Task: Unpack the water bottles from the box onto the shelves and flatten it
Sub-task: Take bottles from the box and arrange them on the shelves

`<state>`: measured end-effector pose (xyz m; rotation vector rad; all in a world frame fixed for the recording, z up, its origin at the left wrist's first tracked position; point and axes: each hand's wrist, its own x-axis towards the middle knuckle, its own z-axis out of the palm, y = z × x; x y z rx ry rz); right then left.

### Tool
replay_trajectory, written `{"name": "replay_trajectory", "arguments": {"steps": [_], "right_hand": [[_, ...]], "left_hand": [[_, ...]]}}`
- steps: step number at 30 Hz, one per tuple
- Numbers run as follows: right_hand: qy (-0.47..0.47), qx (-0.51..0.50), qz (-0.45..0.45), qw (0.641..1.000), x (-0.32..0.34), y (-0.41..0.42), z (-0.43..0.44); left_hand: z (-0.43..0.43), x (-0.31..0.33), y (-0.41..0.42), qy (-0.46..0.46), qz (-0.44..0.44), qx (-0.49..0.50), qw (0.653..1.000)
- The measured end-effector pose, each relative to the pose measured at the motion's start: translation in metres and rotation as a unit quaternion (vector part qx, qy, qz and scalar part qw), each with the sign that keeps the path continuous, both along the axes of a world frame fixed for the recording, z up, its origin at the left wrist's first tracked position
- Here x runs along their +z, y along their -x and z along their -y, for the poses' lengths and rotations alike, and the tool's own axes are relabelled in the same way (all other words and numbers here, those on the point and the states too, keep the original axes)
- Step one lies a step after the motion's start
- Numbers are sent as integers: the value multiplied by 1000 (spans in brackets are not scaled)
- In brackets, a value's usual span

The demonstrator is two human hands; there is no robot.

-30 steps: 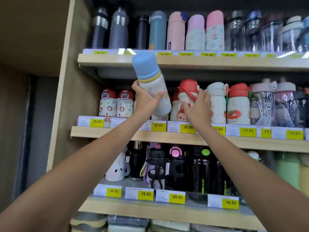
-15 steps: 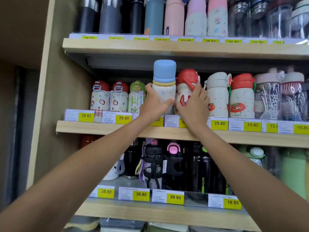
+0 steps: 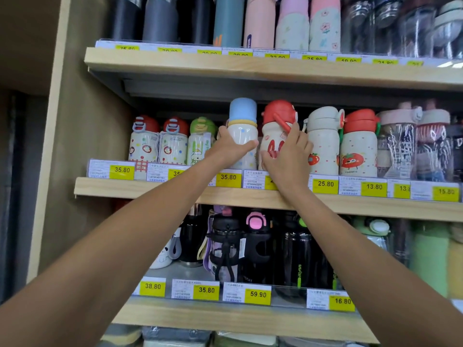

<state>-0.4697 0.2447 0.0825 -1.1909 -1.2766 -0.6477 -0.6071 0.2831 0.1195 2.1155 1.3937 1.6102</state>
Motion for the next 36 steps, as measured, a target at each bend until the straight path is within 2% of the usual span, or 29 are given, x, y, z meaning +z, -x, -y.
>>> {"name": "replay_trajectory", "arguments": {"steps": [11, 16, 21, 26, 30, 33, 36], "right_hand": [[28, 25, -7, 999, -2, -1, 5], [56, 23, -18, 998, -5, 0, 14], [51, 86, -17, 995, -16, -5, 35], [68, 112, -12, 991, -49, -15, 70], [96, 135, -43, 985, -96, -39, 106], [133, 119, -64, 982, -140, -68, 132], [200, 88, -101, 971, -194, -108, 157]], "left_hand": [[3, 5, 2, 42, 4, -40, 998], [25, 1, 1, 82, -47, 5, 996], [59, -22, -9, 11, -11, 3, 1000], [90, -74, -26, -67, 44, -19, 997], [115, -134, -51, -97, 125, -108, 982], [130, -188, -76, -39, 131, -165, 977], [142, -247, -112, 85, 99, -203, 971]]}}
